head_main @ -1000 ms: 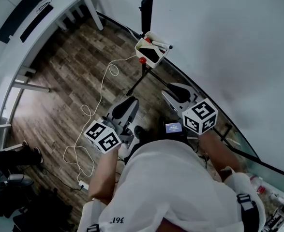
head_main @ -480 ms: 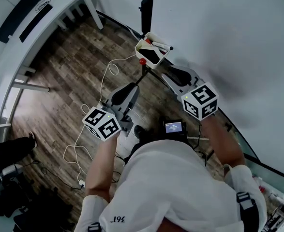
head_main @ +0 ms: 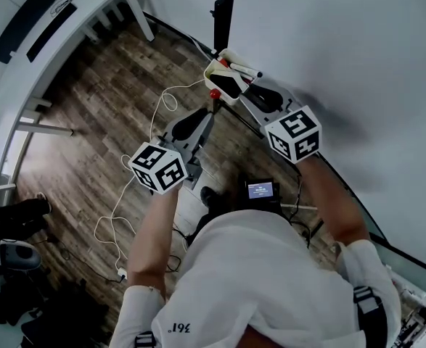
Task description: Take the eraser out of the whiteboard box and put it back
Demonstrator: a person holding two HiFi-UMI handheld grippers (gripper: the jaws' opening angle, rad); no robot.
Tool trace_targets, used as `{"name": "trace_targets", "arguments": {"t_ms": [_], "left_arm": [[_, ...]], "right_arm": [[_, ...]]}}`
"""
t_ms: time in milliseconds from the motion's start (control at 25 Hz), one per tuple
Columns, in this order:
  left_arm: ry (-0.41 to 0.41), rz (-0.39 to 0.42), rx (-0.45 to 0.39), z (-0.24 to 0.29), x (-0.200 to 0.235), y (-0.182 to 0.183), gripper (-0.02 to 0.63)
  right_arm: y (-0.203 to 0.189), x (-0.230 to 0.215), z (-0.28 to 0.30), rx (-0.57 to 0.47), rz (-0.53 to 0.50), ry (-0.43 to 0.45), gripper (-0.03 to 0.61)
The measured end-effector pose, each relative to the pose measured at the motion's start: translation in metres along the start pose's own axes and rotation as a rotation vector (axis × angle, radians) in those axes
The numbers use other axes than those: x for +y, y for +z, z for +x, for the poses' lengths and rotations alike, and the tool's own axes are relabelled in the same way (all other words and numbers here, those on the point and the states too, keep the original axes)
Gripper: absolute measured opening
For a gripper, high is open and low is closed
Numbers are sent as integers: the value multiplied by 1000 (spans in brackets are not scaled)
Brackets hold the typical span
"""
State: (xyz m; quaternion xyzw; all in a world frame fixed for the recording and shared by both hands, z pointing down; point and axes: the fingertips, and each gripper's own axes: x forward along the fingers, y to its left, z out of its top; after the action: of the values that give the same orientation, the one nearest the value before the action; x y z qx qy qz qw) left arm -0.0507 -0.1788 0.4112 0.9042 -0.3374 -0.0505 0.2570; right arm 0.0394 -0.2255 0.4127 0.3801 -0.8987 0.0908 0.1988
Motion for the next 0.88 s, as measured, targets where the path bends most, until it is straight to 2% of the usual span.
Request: {"name": "trace_targets", "arguments": {"t_ms": [280, 480, 880], "left_arm": [[18, 7, 50, 18, 22, -9, 57], [37, -5, 77, 30, 33, -18, 57], [88, -29, 125, 41, 49, -30, 57]], "right_arm": [[-4, -10, 28, 47, -43, -24, 137], [-10, -13, 45, 84, -46, -43, 182], [-20, -13, 66, 162, -76, -80, 215]]}}
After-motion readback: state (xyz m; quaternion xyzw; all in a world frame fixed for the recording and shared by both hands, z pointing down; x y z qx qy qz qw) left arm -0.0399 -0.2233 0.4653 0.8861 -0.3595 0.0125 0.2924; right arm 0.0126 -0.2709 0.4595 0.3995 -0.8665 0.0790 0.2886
